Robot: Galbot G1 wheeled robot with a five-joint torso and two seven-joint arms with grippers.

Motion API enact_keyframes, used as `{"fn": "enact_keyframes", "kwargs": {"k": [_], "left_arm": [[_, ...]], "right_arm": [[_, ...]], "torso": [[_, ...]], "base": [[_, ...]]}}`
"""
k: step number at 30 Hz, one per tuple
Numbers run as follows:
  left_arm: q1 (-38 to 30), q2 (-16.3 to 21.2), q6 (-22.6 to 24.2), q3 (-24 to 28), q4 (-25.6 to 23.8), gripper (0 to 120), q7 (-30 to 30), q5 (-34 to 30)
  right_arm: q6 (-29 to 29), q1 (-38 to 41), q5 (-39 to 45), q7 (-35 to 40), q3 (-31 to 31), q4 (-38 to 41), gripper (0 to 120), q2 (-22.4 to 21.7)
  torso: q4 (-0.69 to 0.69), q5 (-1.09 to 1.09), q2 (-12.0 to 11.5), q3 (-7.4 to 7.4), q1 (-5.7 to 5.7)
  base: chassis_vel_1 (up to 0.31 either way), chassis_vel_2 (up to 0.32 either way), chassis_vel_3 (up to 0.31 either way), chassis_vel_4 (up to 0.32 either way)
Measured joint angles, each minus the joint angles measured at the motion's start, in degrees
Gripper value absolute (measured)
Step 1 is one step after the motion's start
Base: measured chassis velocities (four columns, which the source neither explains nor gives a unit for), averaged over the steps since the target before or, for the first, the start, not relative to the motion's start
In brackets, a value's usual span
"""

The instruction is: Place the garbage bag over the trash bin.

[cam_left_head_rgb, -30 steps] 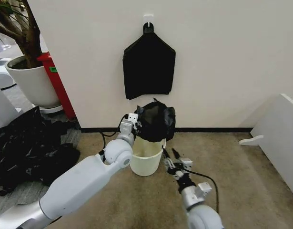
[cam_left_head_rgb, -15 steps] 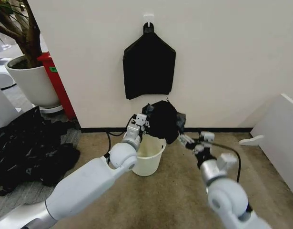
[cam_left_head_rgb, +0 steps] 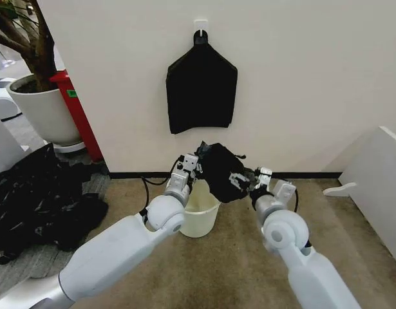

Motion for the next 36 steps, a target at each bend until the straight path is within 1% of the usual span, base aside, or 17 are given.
{"fn": "enact_keyframes", "kwargs": {"k": [4, 6, 7, 10, 12, 13, 15, 17, 19, 20, 21, 26, 27, 28, 30, 32, 36], "left_arm": [[0.42, 0.77, -0.14, -0.58, -0.58, 0, 0.02, 0.04], [0.68, 1.22, -0.20, -1.01, -0.94, 0, 0.08, 0.05], [0.68, 1.22, -0.20, -1.01, -0.94, 0, 0.08, 0.05], [1.05, 1.62, -0.24, -1.63, -1.22, 0, 0.12, 0.08], [1.15, 1.64, -0.27, -1.76, -1.24, 0, 0.16, 0.10], [1.21, 1.63, -0.27, -1.80, -1.27, 0, 0.18, 0.11], [1.23, 1.61, -0.27, -1.81, -1.29, 0, 0.18, 0.12], [1.31, 1.45, -0.28, -1.81, -1.43, 0, 0.21, 0.14], [1.32, 1.36, -0.28, -1.81, -1.48, 0, 0.22, 0.16], [1.32, 1.36, -0.28, -1.80, -1.51, 0, 0.21, 0.16], [1.32, 1.36, -0.28, -1.80, -1.62, 0, 0.22, 0.16], [1.31, 1.58, -0.28, -1.84, -2.14, 0, 0.22, 0.17], [1.33, 1.62, -0.28, -1.87, -2.22, 0, 0.22, 0.17], [1.38, 1.70, -0.28, -1.99, -2.38, 0, 0.22, 0.17], [1.41, 1.74, -0.28, -2.05, -2.44, 0, 0.22, 0.17], [1.59, 1.83, -0.28, -2.39, -2.67, 0, 0.22, 0.15], [1.90, 1.92, -0.28, -2.97, -3.04, 0, 0.22, 0.11]], "right_arm": [[1.15, -0.60, -1.78, -1.08, 1.02, -1.40, 99, 0.44], [1.53, -0.82, -1.93, -1.55, 1.74, -2.42, 92, 0.51], [1.53, -0.82, -1.93, -1.55, 1.74, -2.42, 92, 0.51], [1.65, -1.18, -1.18, -2.11, 2.71, -3.55, 77, 0.96], [1.51, -1.54, -0.04, -1.84, 2.89, -3.53, 71, 1.46], [1.28, -2.00, 1.08, -1.35, 2.89, -3.18, 66, 1.96], [1.15, -2.19, 1.55, -1.12, 2.88, -2.93, 64, 2.15], [0.22, -3.15, 4.75, 0.51, 2.47, -1.40, 52, 3.30], [-0.21, -3.53, 6.48, 1.42, 2.18, -0.77, 50, 4.00], [-0.28, -3.61, 6.82, 1.62, 2.09, -0.67, 51, 4.23], [-0.36, -3.75, 7.15, 1.81, 1.84, -0.63, 56, 4.68], [-0.10, -3.70, 6.21, 1.67, 1.01, -1.25, 57, 5.22], [-0.05, -3.63, 6.11, 1.66, 0.97, -1.34, 56, 5.27], [0.04, -3.56, 5.96, 1.64, 0.95, -1.45, 52, 5.34], [0.09, -3.54, 5.86, 1.61, 0.94, -1.51, 52, 5.35], [0.62, -3.58, 5.38, 1.36, 0.83, -1.75, 41, 5.36], [2.81, -3.78, 2.62, 0.50, 0.32, -2.17, 25, 5.26]], "torso": [[0.00, 0.00, 0.00, 0.00, 0.00], [0.01, 0.01, 0.00, 0.00, 0.00], [0.01, 0.01, 0.00, 0.00, 0.00], [0.01, 0.01, 0.00, 0.00, 0.00], [0.01, 0.00, 0.00, 0.00, 0.00], [0.01, 0.01, 0.00, 0.00, 0.00], [0.01, 0.01, 0.00, 0.00, 0.00], [0.01, 0.00, 0.00, 0.00, 0.00], [0.01, 0.01, 0.00, 0.00, 0.00], [0.01, 0.00, 0.00, 0.00, 0.00], [0.01, 0.00, 0.00, 0.00, 0.00], [0.01, 0.01, 0.00, 0.00, 0.00], [0.01, 0.01, 0.00, 0.00, 0.00], [0.01, 0.00, 0.00, 0.00, 0.00], [0.01, 0.00, 0.00, 0.00, 0.00], [0.01, 0.00, 0.00, 0.00, 0.00], [0.01, 0.00, 0.00, 0.00, 0.00]], "base": [[0.000, 0.000, 0.000, 0.000], [0.000, 0.000, 0.000, 0.000], [0.000, 0.000, 0.000, 0.000], [0.000, 0.000, 0.000, 0.000], [0.000, 0.000, 0.000, 0.000], [0.000, 0.000, 0.000, 0.000], [0.000, 0.000, 0.000, 0.000], [0.000, 0.000, 0.000, 0.000], [0.000, 0.000, 0.000, 0.000], [0.000, 0.000, 0.000, 0.000], [0.000, 0.000, 0.000, 0.000], [0.000, 0.000, 0.000, 0.000], [0.000, 0.000, 0.000, 0.000], [0.000, 0.000, 0.000, 0.000], [0.000, 0.000, 0.000, 0.000], [0.000, 0.000, 0.000, 0.000], [0.000, 0.000, 0.000, 0.000]]}}
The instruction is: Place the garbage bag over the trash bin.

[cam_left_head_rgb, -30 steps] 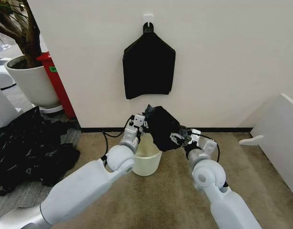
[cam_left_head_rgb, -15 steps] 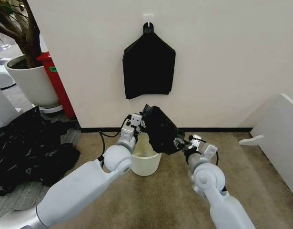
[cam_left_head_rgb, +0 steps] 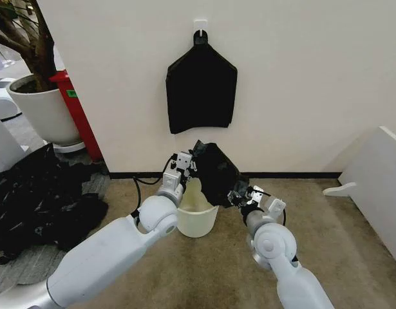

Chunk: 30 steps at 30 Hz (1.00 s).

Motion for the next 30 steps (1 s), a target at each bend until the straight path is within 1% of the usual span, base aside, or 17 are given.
{"fn": "enact_keyframes", "kwargs": {"k": [2, 3, 7, 11, 14, 15, 17, 19, 21, 22, 23, 27, 29, 30], "left_arm": [[0.02, 0.01, 0.00, -0.02, -0.02, 0, 0.00, 0.00], [0.21, 0.15, -0.02, -0.18, -0.24, 0, 0.00, -0.02], [1.17, 0.90, -0.03, -1.14, -1.20, 0, 0.10, -0.04], [2.23, 2.06, -0.20, -2.49, -2.31, 0, 0.61, -0.09], [3.57, 3.68, -0.69, -4.87, -4.08, 0, 1.44, -0.39], [3.57, 3.68, -0.69, -4.87, -4.08, 0, 1.44, -0.39], [4.63, 4.87, -2.29, -7.33, -5.61, 0, 3.28, -0.62], [5.39, 6.35, -4.10, -9.99, -7.52, 0, 6.09, -0.63], [6.13, 8.08, -4.67, -12.53, -10.20, 0, 7.85, -1.75], [6.62, 8.93, -4.61, -13.83, -11.77, 0, 8.29, -3.00], [6.62, 8.93, -4.61, -13.83, -11.77, 0, 8.29, -3.00], [11.79, 14.36, -2.43, -21.41, -20.78, 0, 9.44, -9.50], [13.73, 15.89, -2.31, -23.27, -22.96, 0, 9.45, -10.26], [13.73, 15.89, -2.31, -23.27, -22.96, 0, 9.45, -10.26]], "right_arm": [[0.14, -0.01, -0.25, -0.07, -0.05, -0.03, 25, -0.02], [1.03, -0.08, -2.45, -0.72, -0.44, -0.20, 16, -0.12], [2.45, -0.17, -7.19, -1.31, -0.85, -0.02, 0, 0.09], [3.42, -0.19, -9.93, -2.14, -0.87, 1.49, 0, -0.36], [5.28, 0.56, -10.49, -3.79, -0.08, 5.00, 0, -2.70], [5.28, 0.56, -10.49, -3.79, -0.08, 5.00, 0, -2.70], [6.48, 1.26, -10.01, -5.92, 1.39, 8.07, 0, -5.38], [6.60, 1.78, -8.15, -8.27, 3.11, 11.55, 0, -8.10], [6.38, 2.25, -5.43, -10.15, 4.85, 15.06, 0, -10.48], [6.27, 2.37, -4.08, -10.90, 5.53, 16.61, 0, -11.47], [6.27, 2.37, -4.08, -10.90, 5.53, 16.61, 0, -11.47], [4.51, 2.16, 2.31, -14.14, 8.32, 23.12, 0, -15.41], [3.94, 2.33, 3.98, -15.41, 8.38, 24.13, 0, -16.23], [3.94, 2.33, 3.98, -15.41, 8.38, 24.13, 0, -16.23]], "torso": [[0.00, 0.00, 0.00, 0.00, 0.00], [0.00, 0.00, 0.00, 0.00, 0.00], [0.00, 0.00, 0.00, 0.00, 0.00], [0.00, 0.00, 0.00, 0.00, 0.00], [0.01, 0.00, 0.00, 0.00, 0.00], [0.01, 0.00, 0.00, 0.00, 0.00], [0.01, 0.00, 0.00, 0.00, 0.00], [0.00, 0.00, 0.00, 0.00, 0.00], [-0.01, -0.01, 0.00, 0.00, 0.00], [-0.01, -0.01, 0.00, 0.00, 0.00], [-0.01, -0.01, 0.00, 0.00, 0.00], [0.01, 0.00, 0.00, -0.01, 0.00], [0.00, 0.00, 0.01, -0.01, 0.00], [0.00, 0.00, 0.01, -0.01, 0.00]], "base": [[0.000, 0.000, 0.000, 0.000], [0.000, 0.000, 0.000, 0.000], [0.000, 0.000, 0.000, 0.000], [0.000, 0.000, 0.000, 0.000], [0.000, 0.000, 0.000, 0.000], [0.000, 0.000, 0.000, 0.000], [0.000, 0.000, 0.000, 0.000], [0.000, 0.000, 0.000, 0.000], [0.000, 0.000, 0.000, 0.000], [0.000, 0.000, 0.000, 0.000], [0.000, 0.000, 0.000, 0.000], [0.000, 0.000, 0.000, 0.000], [0.000, 0.000, 0.000, 0.000], [0.000, 0.000, 0.000, 0.000]]}}
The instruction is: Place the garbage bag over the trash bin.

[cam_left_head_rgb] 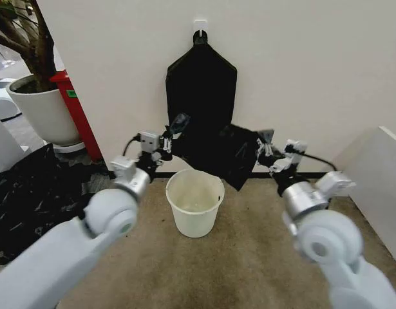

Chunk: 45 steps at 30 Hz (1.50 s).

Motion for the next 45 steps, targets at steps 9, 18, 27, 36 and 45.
{"fn": "enact_keyframes", "kwargs": {"k": [9, 18, 27, 36, 45], "left_arm": [[5.61, -2.24, -0.88, 0.16, 4.70, 0, -0.16, 0.73], [8.85, -7.35, -0.88, 2.06, 13.48, 0, -0.36, 4.96], [10.63, -11.01, -1.09, 3.57, 18.34, 0, -0.64, 8.25], [17.90, -10.64, 0.56, 0.13, 13.98, 0, -4.01, 11.05], [23.95, -8.01, 0.79, -1.69, 10.41, 0, -5.48, 11.90]], "right_arm": [[-1.14, 6.60, 0.05, -0.13, -12.13, -8.35, 0, 0.80], [-1.44, 9.25, 0.11, 3.16, -19.51, -18.87, 0, 4.41], [0.30, 13.39, -0.88, 5.35, -21.79, -29.49, 0, 8.44], [-0.28, 10.11, -0.19, 9.98, -22.04, -25.85, 0, 6.40], [-4.79, 4.36, 0.33, 12.82, -18.28, -20.66, 0, 4.32]], "torso": [[0.01, -0.01, -0.01, 0.01, 0.00], [0.00, -0.01, -0.01, 0.02, 0.00], [0.00, -0.01, -0.01, 0.02, 0.00], [-0.02, 0.00, -0.01, 0.01, 0.00], [0.00, 0.01, 0.00, 0.00, 0.00]], "base": [[0.000, 0.000, 0.000, 0.000], [0.000, 0.000, 0.000, 0.000], [0.000, 0.000, 0.000, 0.000], [0.000, 0.000, 0.000, 0.000], [0.000, 0.000, 0.000, 0.000]]}}
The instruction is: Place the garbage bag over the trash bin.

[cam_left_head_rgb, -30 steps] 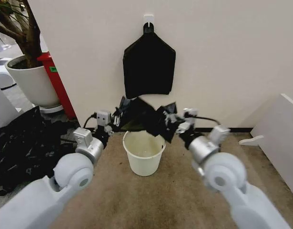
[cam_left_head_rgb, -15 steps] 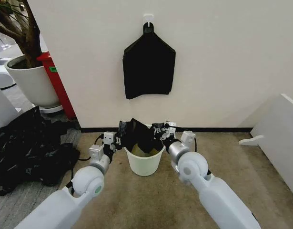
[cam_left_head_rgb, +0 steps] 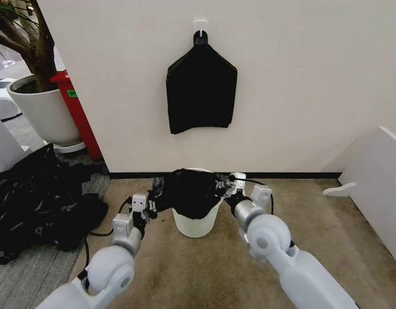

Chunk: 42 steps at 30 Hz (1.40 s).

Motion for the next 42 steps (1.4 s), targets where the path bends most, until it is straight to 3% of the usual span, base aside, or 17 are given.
{"fn": "enact_keyframes", "kwargs": {"k": [10, 15, 25, 30, 42], "left_arm": [[-1.93, -3.80, -3.06, 3.06, 13.63, 0, 3.09, 8.32], [-1.69, -6.03, -4.02, 3.88, 15.48, 0, 3.53, 10.78], [-7.05, -12.96, -8.72, 8.12, 25.33, 0, 3.36, 16.86], [-8.79, -14.35, -9.80, 8.70, 26.71, 0, 2.72, 18.06], [-12.33, -13.17, -10.02, 7.15, 28.38, 0, 2.54, 15.05]], "right_arm": [[1.74, -4.89, -14.45, -1.52, 0.77, -9.80, 0, 2.75], [2.39, -4.80, -14.77, -1.69, 0.09, -11.41, 0, 3.04], [11.68, -1.58, -21.49, -7.65, -0.38, -22.01, 0, 4.84], [14.16, -0.03, -22.67, -9.76, -0.70, -24.54, 0, 5.64], [14.85, 3.27, -23.24, -15.81, 1.29, -30.42, 0, 7.73]], "torso": [[0.00, -0.01, 0.00, 0.01, 0.00], [0.01, 0.00, 0.00, 0.01, 0.00], [-0.01, -0.01, 0.00, 0.01, 0.00], [-0.01, 0.00, 0.00, 0.01, 0.00], [0.00, 0.00, 0.00, 0.01, 0.00]], "base": [[0.000, 0.000, 0.000, 0.000], [0.000, 0.000, 0.000, 0.000], [0.000, 0.000, 0.000, 0.000], [0.000, 0.000, 0.000, 0.000], [0.000, 0.000, 0.000, 0.000]]}}
